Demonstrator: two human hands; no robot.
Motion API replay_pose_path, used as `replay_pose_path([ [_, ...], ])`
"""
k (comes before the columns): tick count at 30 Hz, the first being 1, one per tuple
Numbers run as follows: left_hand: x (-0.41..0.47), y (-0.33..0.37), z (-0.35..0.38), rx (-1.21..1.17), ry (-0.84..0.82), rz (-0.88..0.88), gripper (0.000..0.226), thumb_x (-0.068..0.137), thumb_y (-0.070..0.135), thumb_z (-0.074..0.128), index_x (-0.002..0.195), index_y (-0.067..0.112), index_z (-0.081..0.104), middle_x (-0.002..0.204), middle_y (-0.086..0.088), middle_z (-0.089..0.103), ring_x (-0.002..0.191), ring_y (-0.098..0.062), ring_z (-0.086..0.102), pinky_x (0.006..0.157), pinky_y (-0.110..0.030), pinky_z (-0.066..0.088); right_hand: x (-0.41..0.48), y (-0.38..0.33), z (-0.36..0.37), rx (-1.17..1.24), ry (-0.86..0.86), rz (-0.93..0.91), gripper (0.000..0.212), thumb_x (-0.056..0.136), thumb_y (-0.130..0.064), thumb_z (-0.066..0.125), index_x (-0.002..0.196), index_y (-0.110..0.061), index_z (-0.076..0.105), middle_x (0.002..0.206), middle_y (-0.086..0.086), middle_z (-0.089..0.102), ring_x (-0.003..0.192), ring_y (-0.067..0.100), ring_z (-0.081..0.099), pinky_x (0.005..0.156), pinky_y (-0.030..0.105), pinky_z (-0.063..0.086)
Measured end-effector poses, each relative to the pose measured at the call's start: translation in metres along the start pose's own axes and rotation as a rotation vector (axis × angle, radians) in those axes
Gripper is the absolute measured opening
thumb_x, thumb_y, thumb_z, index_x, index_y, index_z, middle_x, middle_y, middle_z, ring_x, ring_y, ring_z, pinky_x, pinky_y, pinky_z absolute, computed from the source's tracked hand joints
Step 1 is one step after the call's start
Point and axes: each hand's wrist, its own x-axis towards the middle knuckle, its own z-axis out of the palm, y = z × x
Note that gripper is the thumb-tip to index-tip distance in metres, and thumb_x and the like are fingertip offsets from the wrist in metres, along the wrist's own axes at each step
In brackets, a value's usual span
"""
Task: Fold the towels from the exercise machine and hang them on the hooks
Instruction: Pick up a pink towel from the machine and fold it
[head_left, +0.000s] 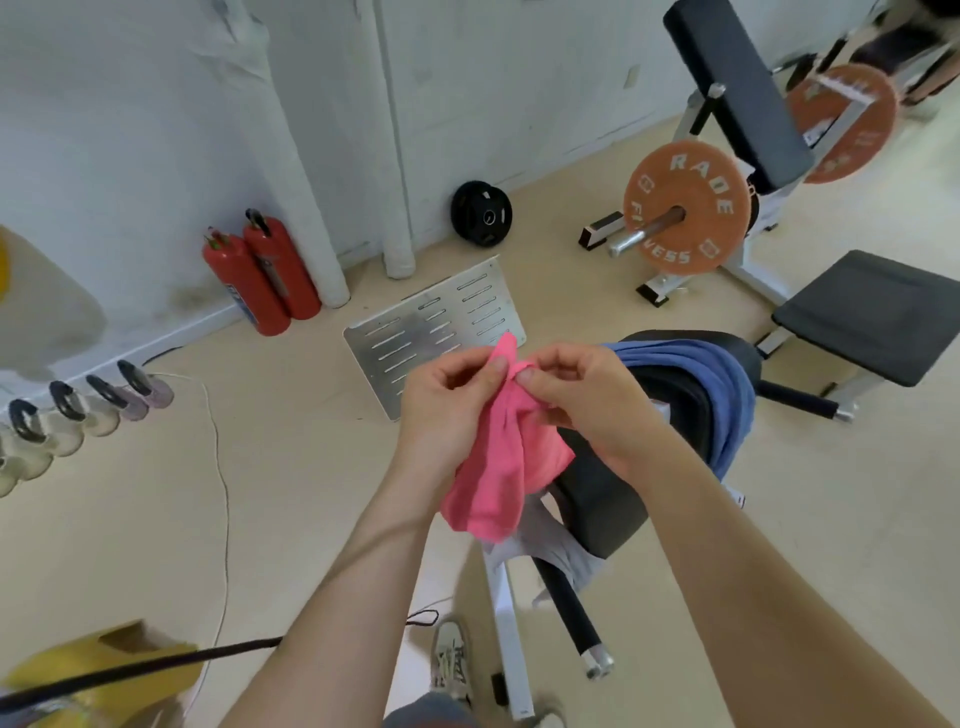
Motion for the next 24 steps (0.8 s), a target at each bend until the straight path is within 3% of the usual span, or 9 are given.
replay_pose_path([
  [2, 0.014, 0.007, 0.002, 0.078, 0.109, 0.067, 0.015, 0.089, 0.007, 0.063, 0.083, 0.019, 0.070, 0.074, 0.012, 0.068, 0.065, 0.007, 0.058, 0.065, -0.009, 0.046, 0.006, -0.006, -0.014, -0.129, 0.015, -0.069, 0.010, 0.090, -0.006, 0.061, 0.093, 0.003, 0.065, 0.075, 0.013, 0.057, 0.068, 0.020, 0.053, 0.072, 0.031, 0.050],
  [4, 0.037, 0.008, -0.007, 0.183, 0.297, 0.102, 0.010, 0.091, 0.011, 0.059, 0.091, 0.018, 0.066, 0.078, 0.008, 0.065, 0.067, 0.004, 0.057, 0.068, -0.015, 0.047, 0.015, -0.012, -0.037, -0.238, 0.183, -0.151, 0.006, 0.091, -0.010, 0.059, 0.090, -0.008, 0.065, 0.073, 0.003, 0.058, 0.068, 0.012, 0.055, 0.073, 0.029, 0.050],
  [6, 0.058, -0.001, -0.024, 0.274, 0.537, 0.113, 0.010, 0.091, 0.018, 0.055, 0.096, 0.017, 0.063, 0.084, 0.003, 0.064, 0.076, -0.009, 0.060, 0.075, -0.032, 0.050, 0.023, -0.016, -0.064, -0.259, 0.382, -0.240, 0.009, 0.093, -0.013, 0.057, 0.085, -0.015, 0.060, 0.070, -0.005, 0.054, 0.063, -0.003, 0.051, 0.066, 0.015, 0.045],
  [8, 0.063, -0.008, -0.028, 0.346, 0.671, 0.107, 0.014, 0.093, 0.023, 0.051, 0.100, 0.016, 0.060, 0.086, 0.002, 0.062, 0.084, -0.020, 0.061, 0.079, -0.035, 0.048, 0.030, -0.017, -0.081, -0.270, 0.420, -0.315, 0.011, 0.093, -0.013, 0.055, 0.083, -0.015, 0.059, 0.069, -0.007, 0.052, 0.057, -0.009, 0.049, 0.058, 0.005, 0.039],
  [12, 0.063, 0.016, 0.015, 0.422, 0.526, 0.280, 0.004, 0.095, 0.027, 0.050, 0.094, 0.025, 0.054, 0.076, 0.013, 0.058, 0.070, -0.003, 0.056, 0.068, -0.019, 0.042, 0.045, -0.039, -0.083, -0.421, 0.098, -0.343, 0.010, 0.090, -0.011, 0.060, 0.085, -0.017, 0.067, 0.071, -0.008, 0.061, 0.062, -0.006, 0.052, 0.062, 0.005, 0.040],
  [16, 0.067, 0.067, 0.033, 0.224, 0.724, 0.374, 0.007, 0.096, 0.016, 0.049, 0.092, 0.023, 0.048, 0.068, 0.016, 0.048, 0.057, 0.013, 0.048, 0.062, -0.012, 0.038, 0.033, -0.094, -0.098, -0.496, -0.280, -0.455, 0.009, 0.085, -0.008, 0.066, 0.082, -0.014, 0.073, 0.077, 0.002, 0.071, 0.068, 0.000, 0.059, 0.069, 0.012, 0.046],
  [19, 0.043, 0.085, 0.059, 0.211, 0.455, 0.370, 0.024, 0.092, 0.010, 0.053, 0.084, 0.033, 0.053, 0.059, 0.012, 0.052, 0.052, 0.003, 0.049, 0.057, -0.021, 0.042, 0.026, -0.107, -0.110, -0.384, -0.466, -0.473, 0.011, 0.086, -0.008, 0.068, 0.083, -0.017, 0.073, 0.080, -0.003, 0.072, 0.078, 0.004, 0.064, 0.081, 0.021, 0.050],
  [21, 0.025, 0.083, 0.080, 0.195, 0.211, 0.336, 0.024, 0.092, 0.010, 0.057, 0.084, 0.033, 0.060, 0.058, 0.002, 0.062, 0.057, -0.011, 0.055, 0.057, -0.031, 0.045, 0.026, -0.102, -0.110, -0.283, -0.455, -0.499, 0.013, 0.086, -0.007, 0.067, 0.084, -0.018, 0.073, 0.082, -0.001, 0.071, 0.080, 0.006, 0.063, 0.079, 0.021, 0.051],
  [24, 0.010, 0.073, 0.093, 0.047, 0.142, 0.311, 0.019, 0.092, 0.009, 0.059, 0.087, 0.027, 0.063, 0.070, 0.003, 0.070, 0.067, -0.009, 0.063, 0.061, -0.025, 0.050, 0.026, -0.091, -0.106, -0.207, -0.359, -0.520, 0.013, 0.085, -0.008, 0.070, 0.082, -0.020, 0.073, 0.078, 0.001, 0.071, 0.078, 0.007, 0.063, 0.076, 0.022, 0.051],
])
